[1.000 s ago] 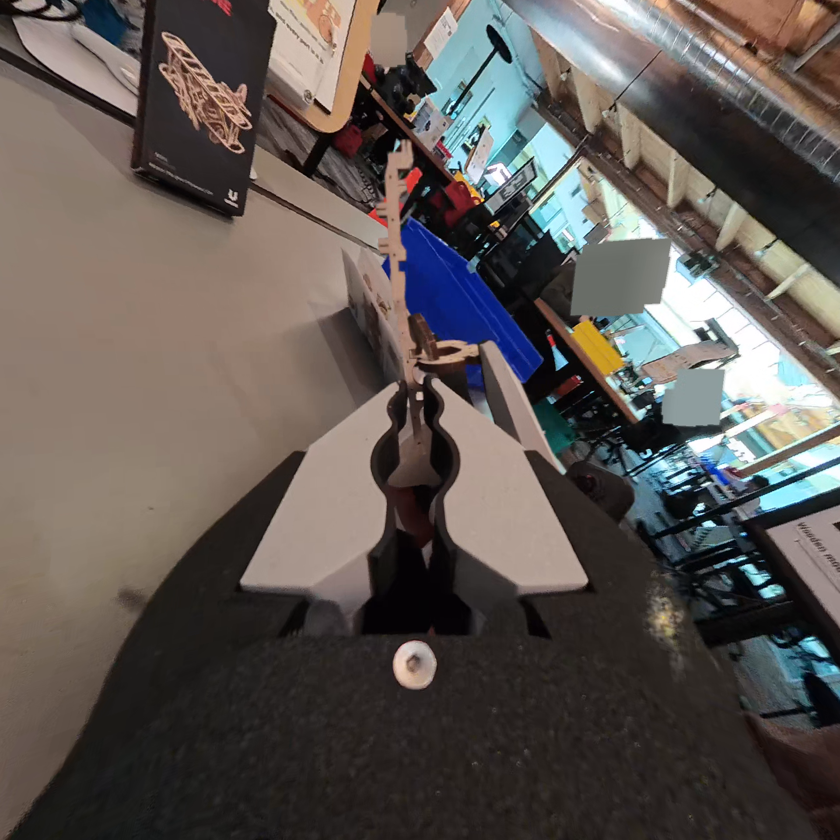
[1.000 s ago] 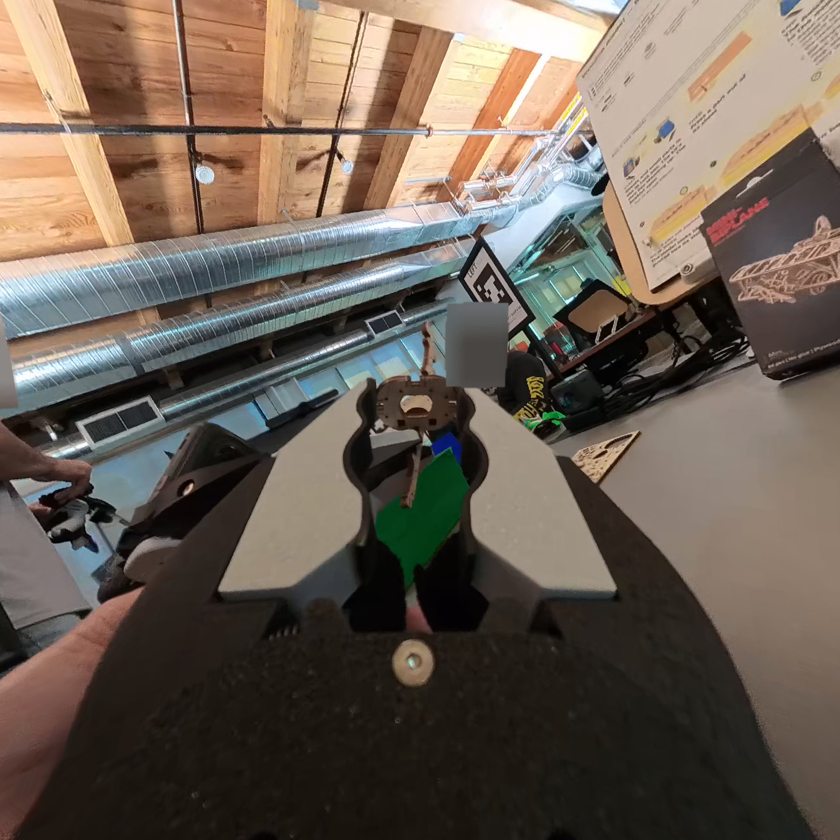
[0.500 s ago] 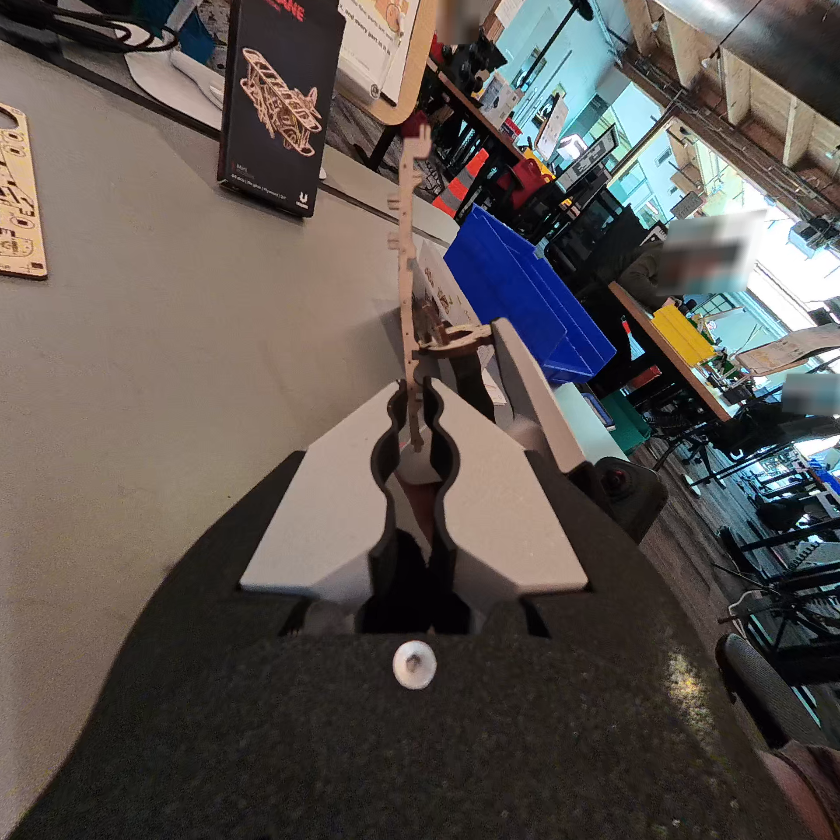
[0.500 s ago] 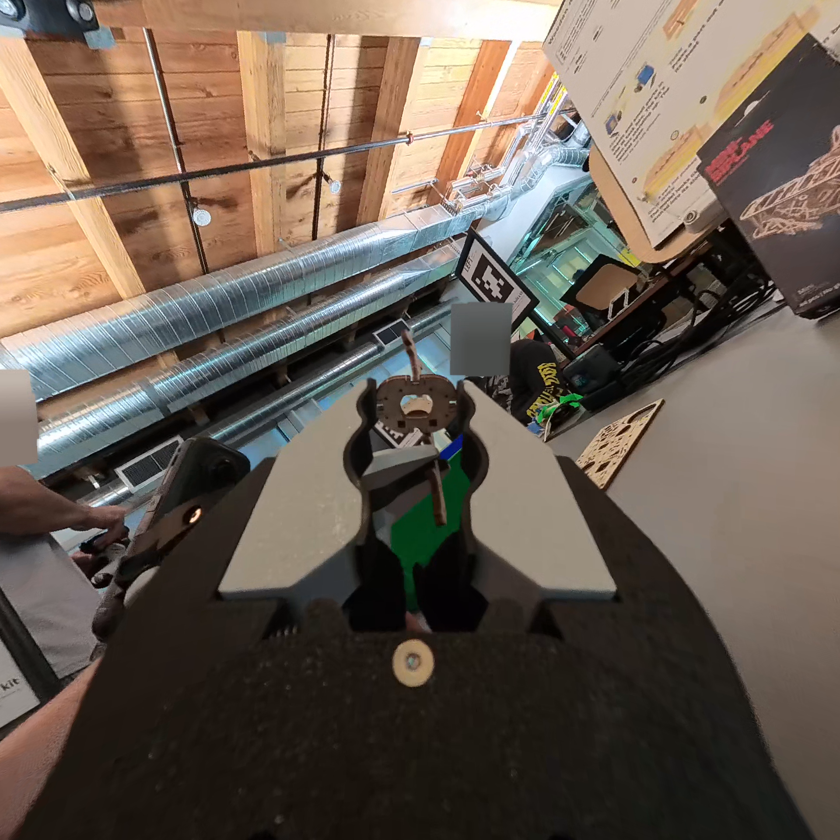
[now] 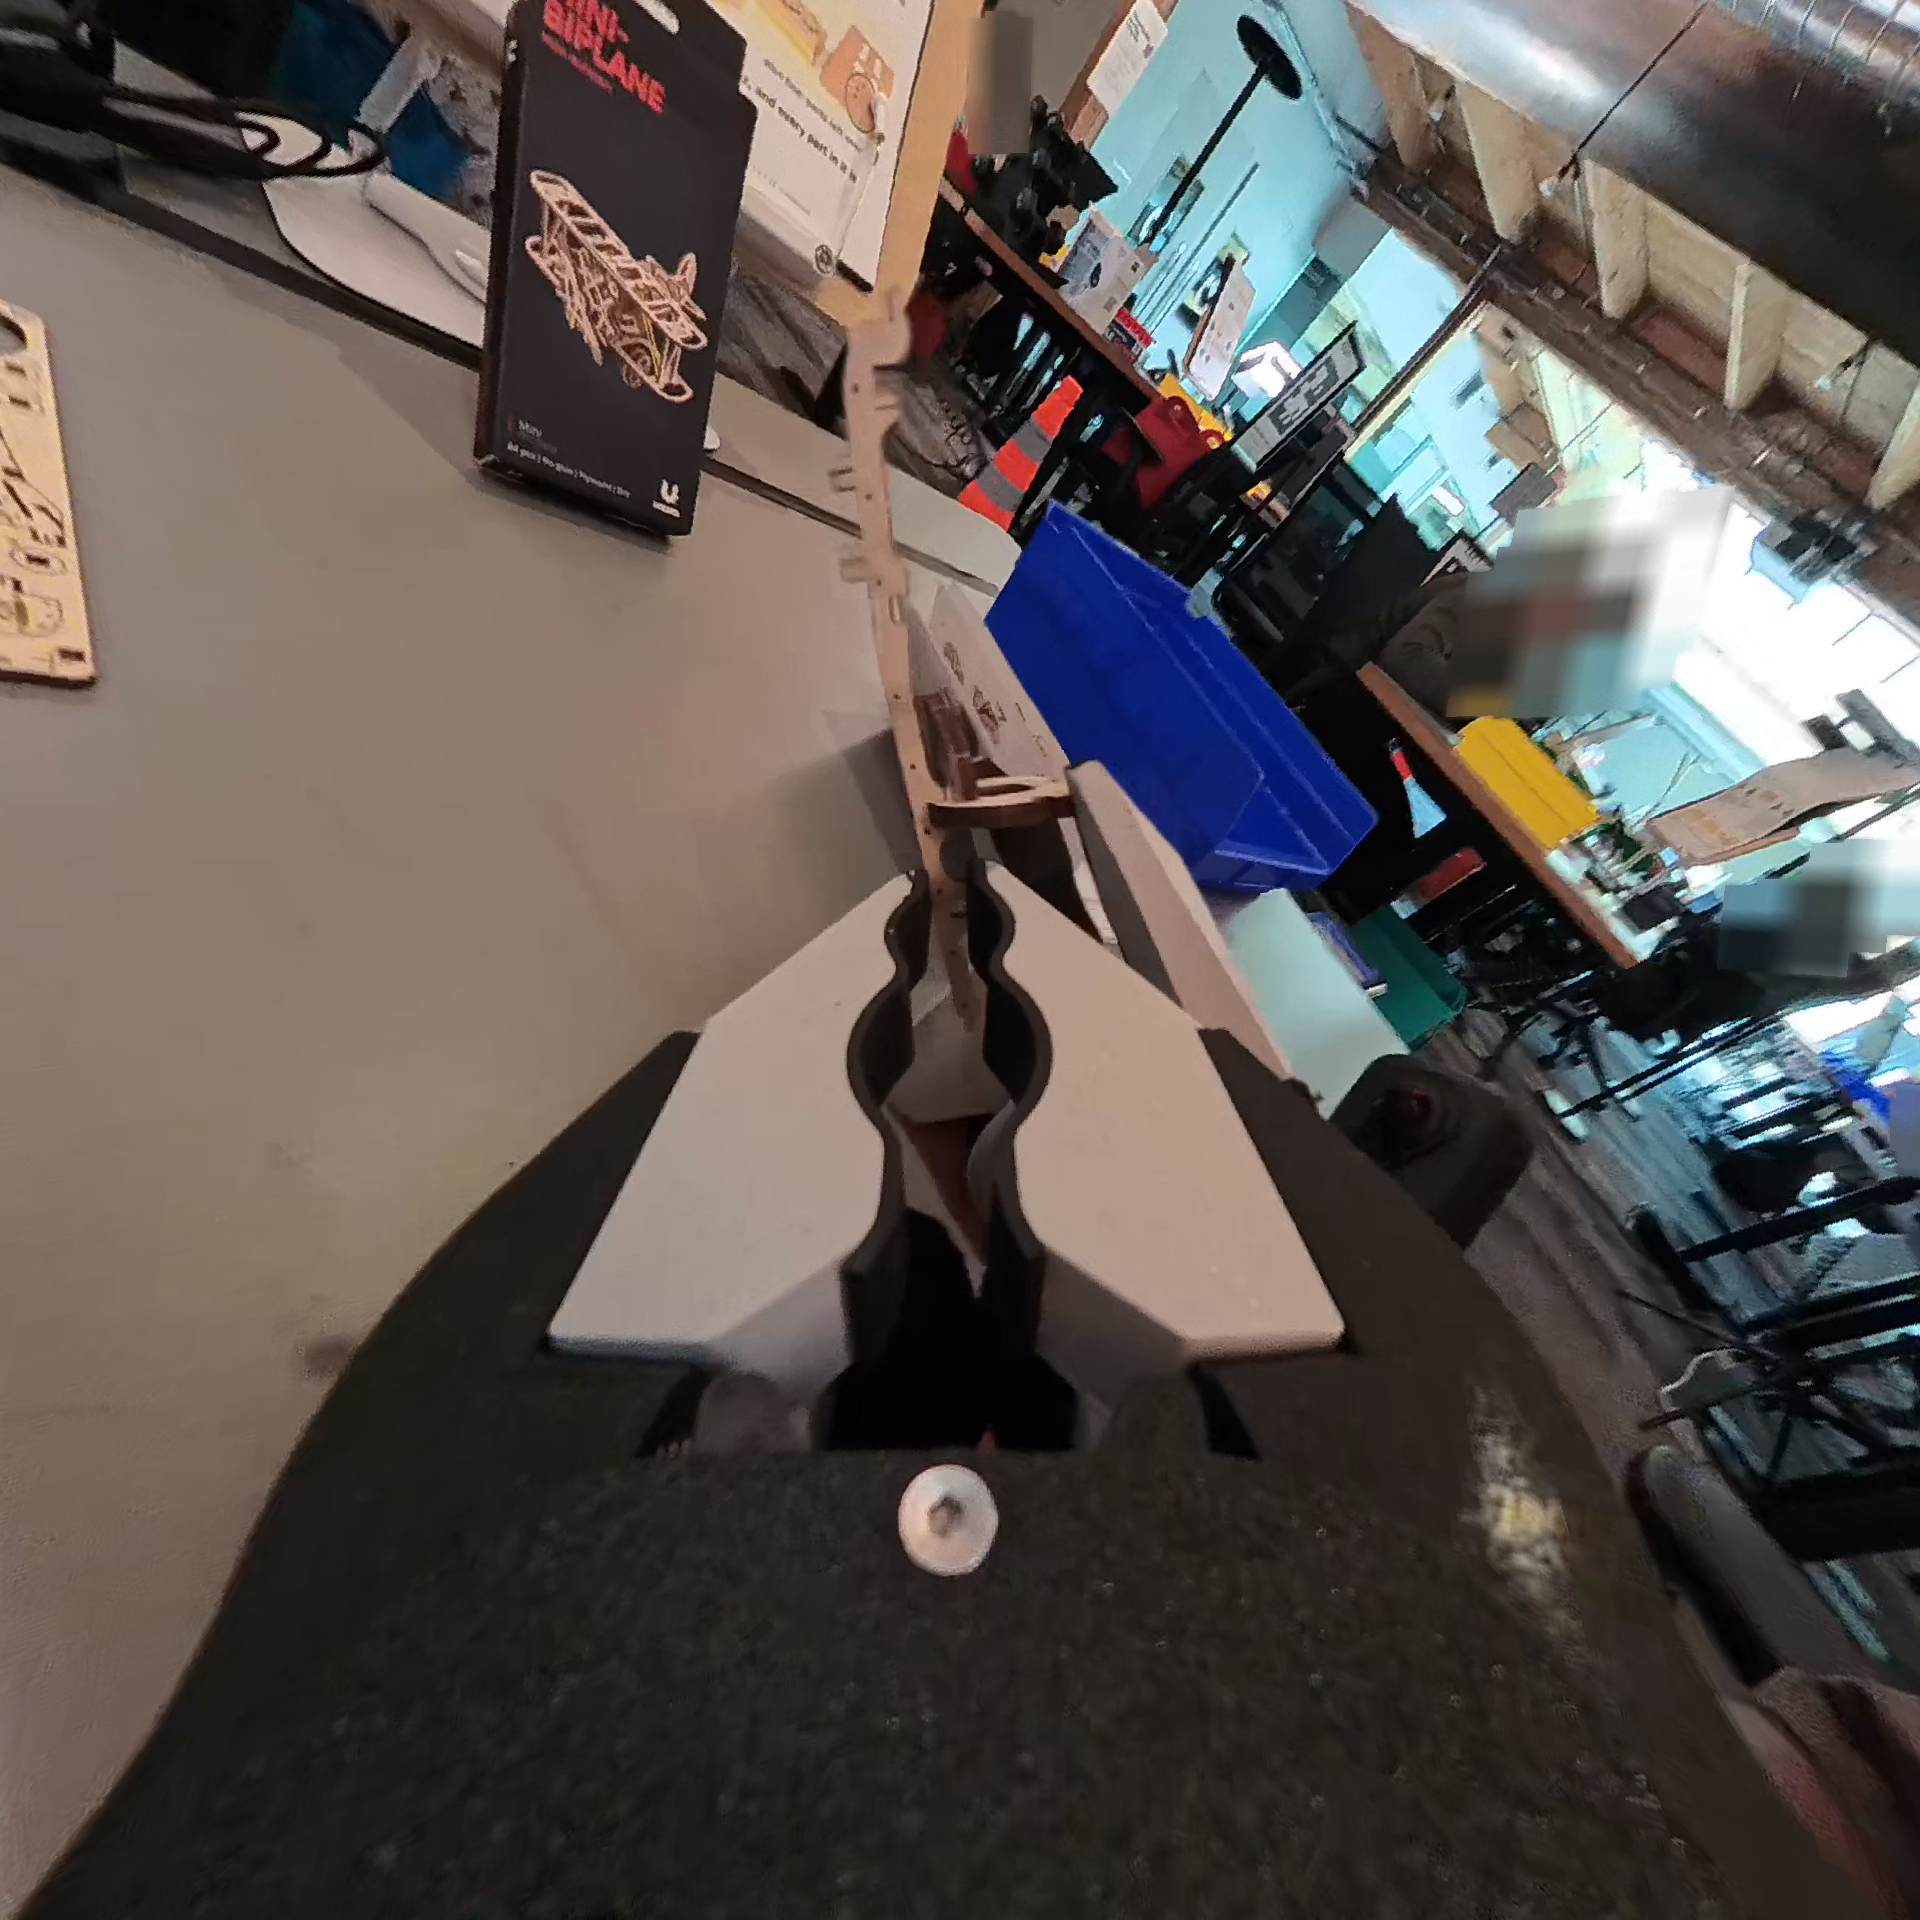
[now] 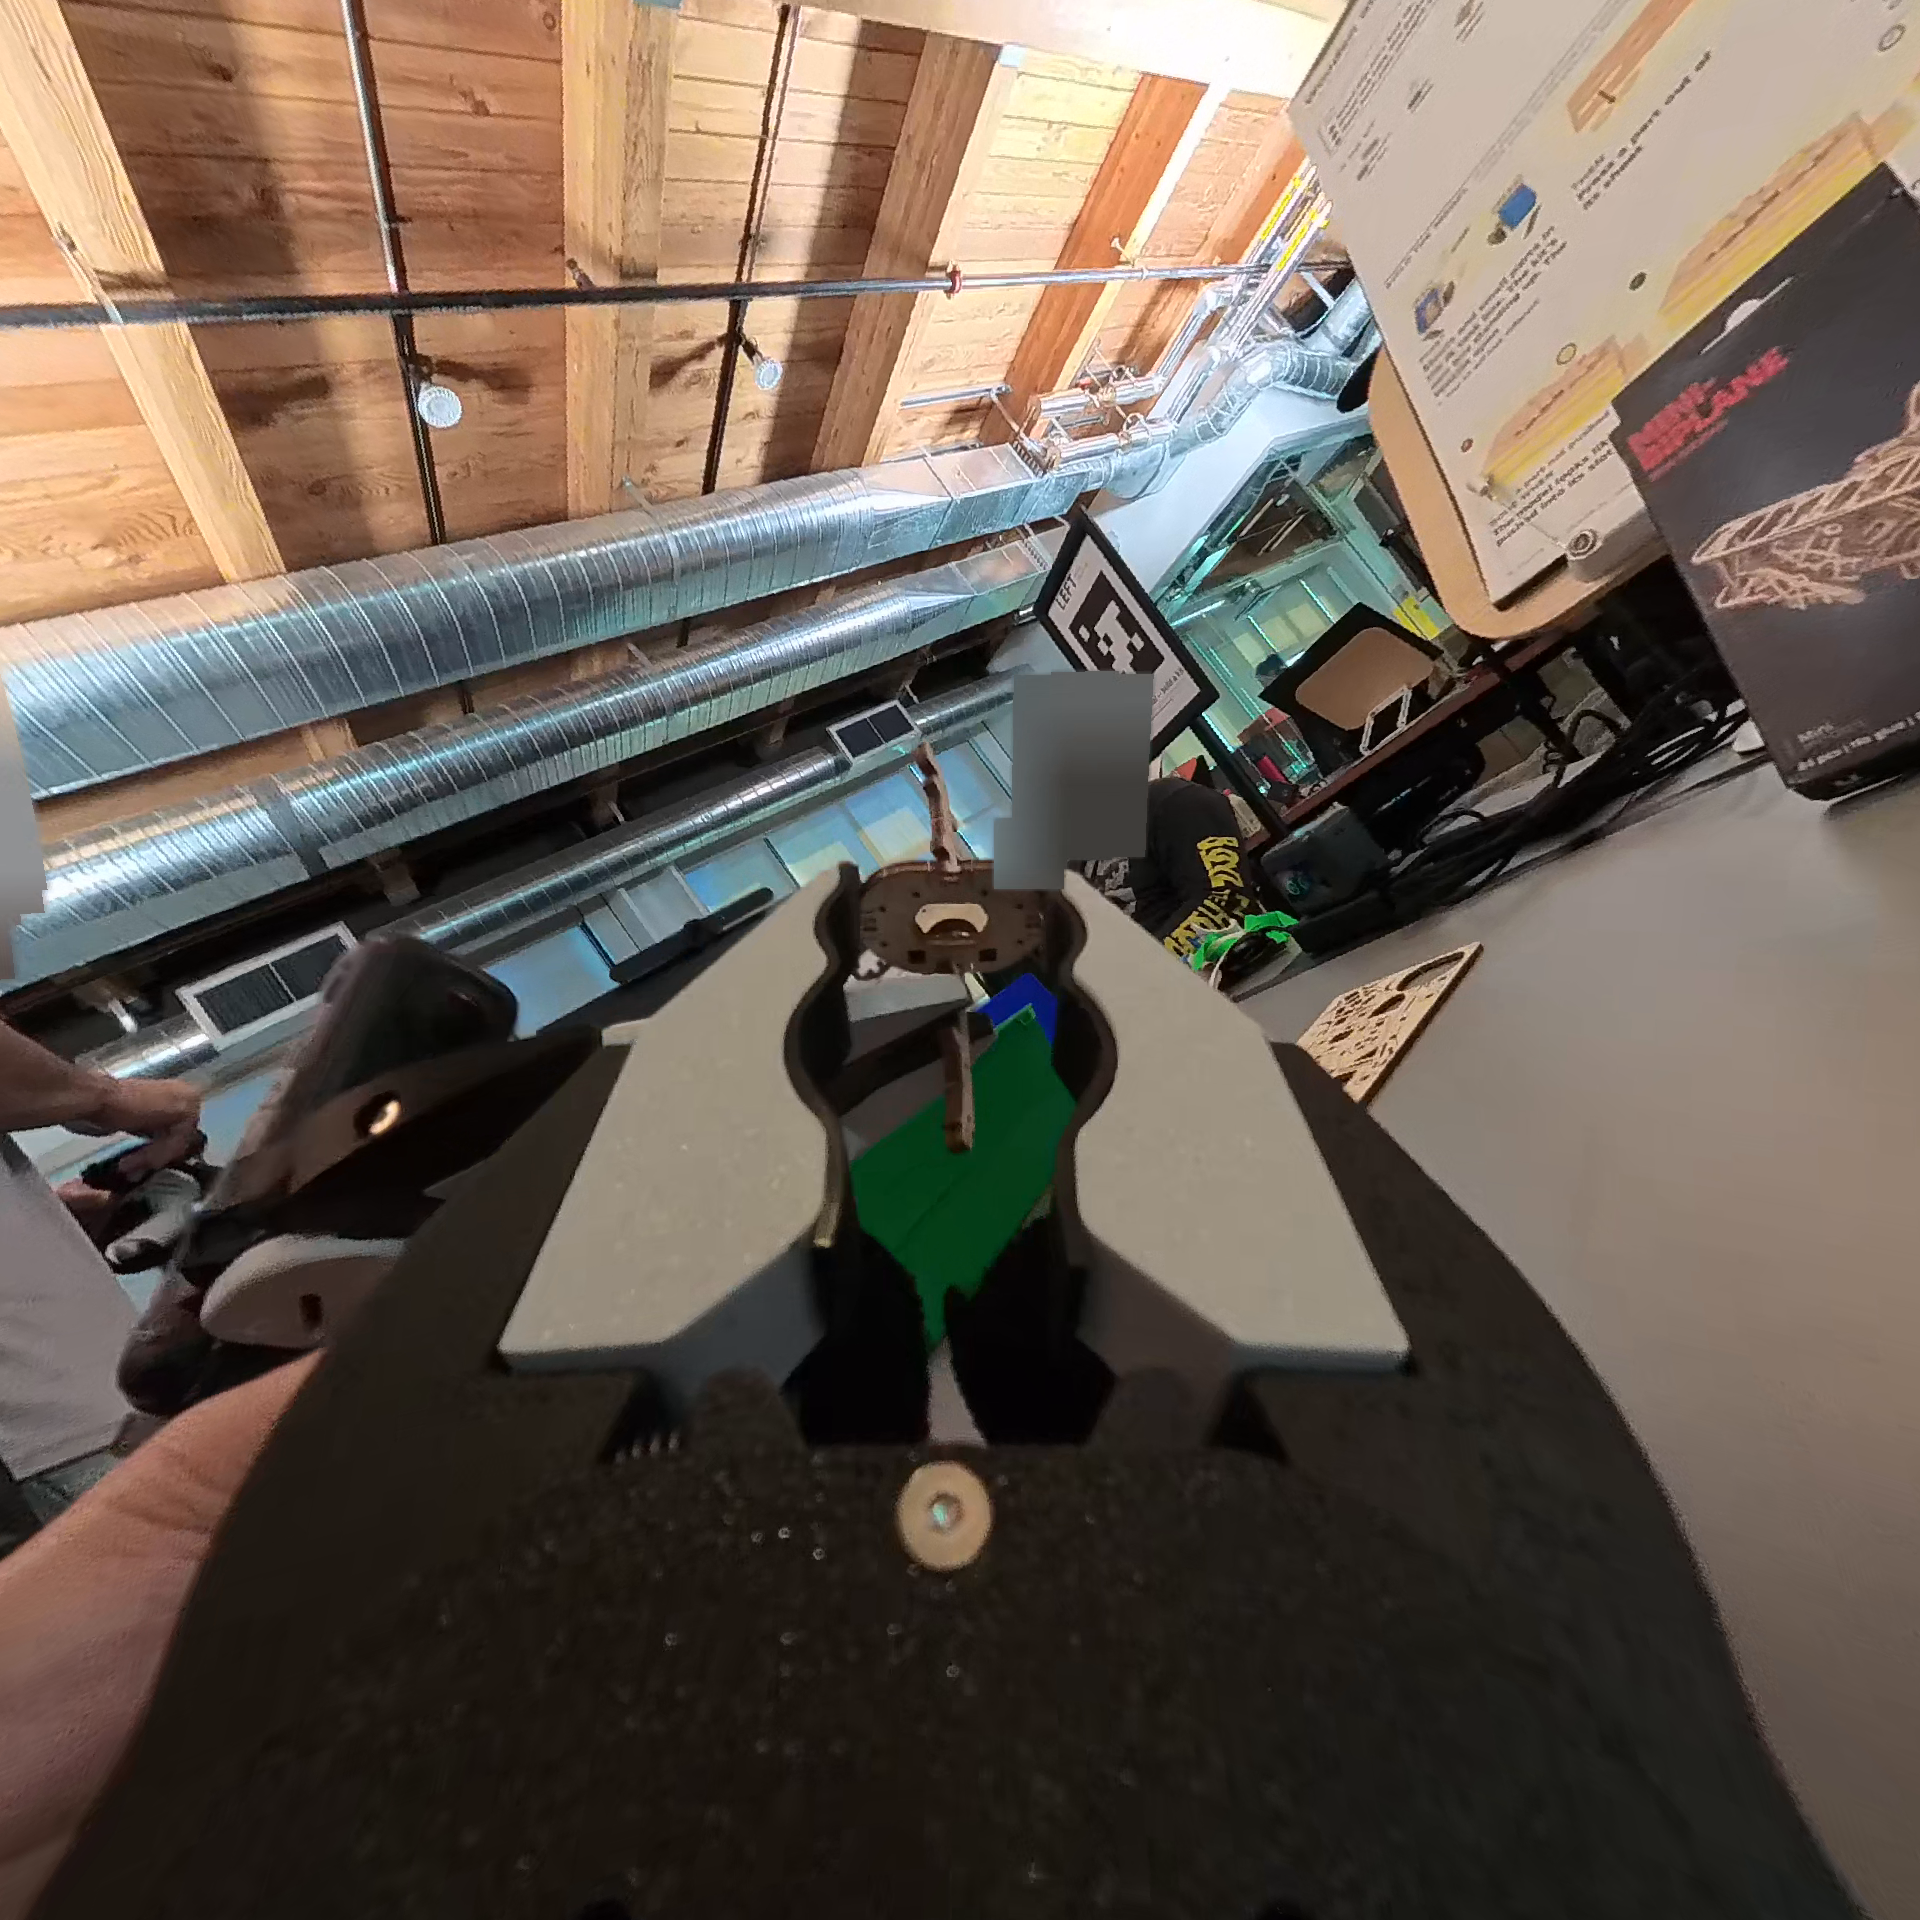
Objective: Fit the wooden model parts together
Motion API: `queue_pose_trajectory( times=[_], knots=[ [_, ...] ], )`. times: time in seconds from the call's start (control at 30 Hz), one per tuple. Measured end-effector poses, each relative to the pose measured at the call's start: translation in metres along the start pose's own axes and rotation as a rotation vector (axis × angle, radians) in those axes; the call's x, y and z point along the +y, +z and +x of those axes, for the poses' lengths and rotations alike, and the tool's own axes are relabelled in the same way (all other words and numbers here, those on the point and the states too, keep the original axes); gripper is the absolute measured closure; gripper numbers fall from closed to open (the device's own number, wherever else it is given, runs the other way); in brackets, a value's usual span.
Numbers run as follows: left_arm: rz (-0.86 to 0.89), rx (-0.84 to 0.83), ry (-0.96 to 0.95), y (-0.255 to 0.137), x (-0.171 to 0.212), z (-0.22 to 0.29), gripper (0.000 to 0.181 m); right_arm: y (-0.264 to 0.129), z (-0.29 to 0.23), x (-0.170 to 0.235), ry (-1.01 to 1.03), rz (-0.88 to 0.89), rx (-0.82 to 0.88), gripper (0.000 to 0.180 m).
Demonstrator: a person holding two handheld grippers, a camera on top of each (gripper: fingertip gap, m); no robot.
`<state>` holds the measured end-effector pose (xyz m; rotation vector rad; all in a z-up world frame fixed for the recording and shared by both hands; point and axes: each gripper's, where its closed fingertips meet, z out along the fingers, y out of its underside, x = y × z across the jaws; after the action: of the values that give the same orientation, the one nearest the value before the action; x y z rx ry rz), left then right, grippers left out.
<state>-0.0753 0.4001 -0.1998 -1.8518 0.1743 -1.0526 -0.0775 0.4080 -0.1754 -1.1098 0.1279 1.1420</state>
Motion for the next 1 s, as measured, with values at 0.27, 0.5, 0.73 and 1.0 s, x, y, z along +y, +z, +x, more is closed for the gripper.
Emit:
queue_pose_trajectory(
  times=[0.27,0.5,0.73,1.0],
  knots=[
    [-0.034,-0.156,0.430,-0.004,-0.008,0.007,0.177,0.004,-0.009,-0.009,-0.030,-0.013,-0.010,0.145],
    [-0.049,-0.193,0.567,-0.004,-0.009,0.007,0.177,0.007,-0.006,-0.009,0.084,-0.073,-0.003,0.145],
    [-0.060,-0.130,0.455,-0.004,-0.011,-0.002,0.177,0.006,0.000,-0.003,0.250,-0.184,-0.029,0.146],
    [-0.052,-0.240,0.694,-0.009,-0.015,0.004,0.177,0.004,-0.008,-0.008,0.352,-0.138,-0.170,0.145]
  ],
)
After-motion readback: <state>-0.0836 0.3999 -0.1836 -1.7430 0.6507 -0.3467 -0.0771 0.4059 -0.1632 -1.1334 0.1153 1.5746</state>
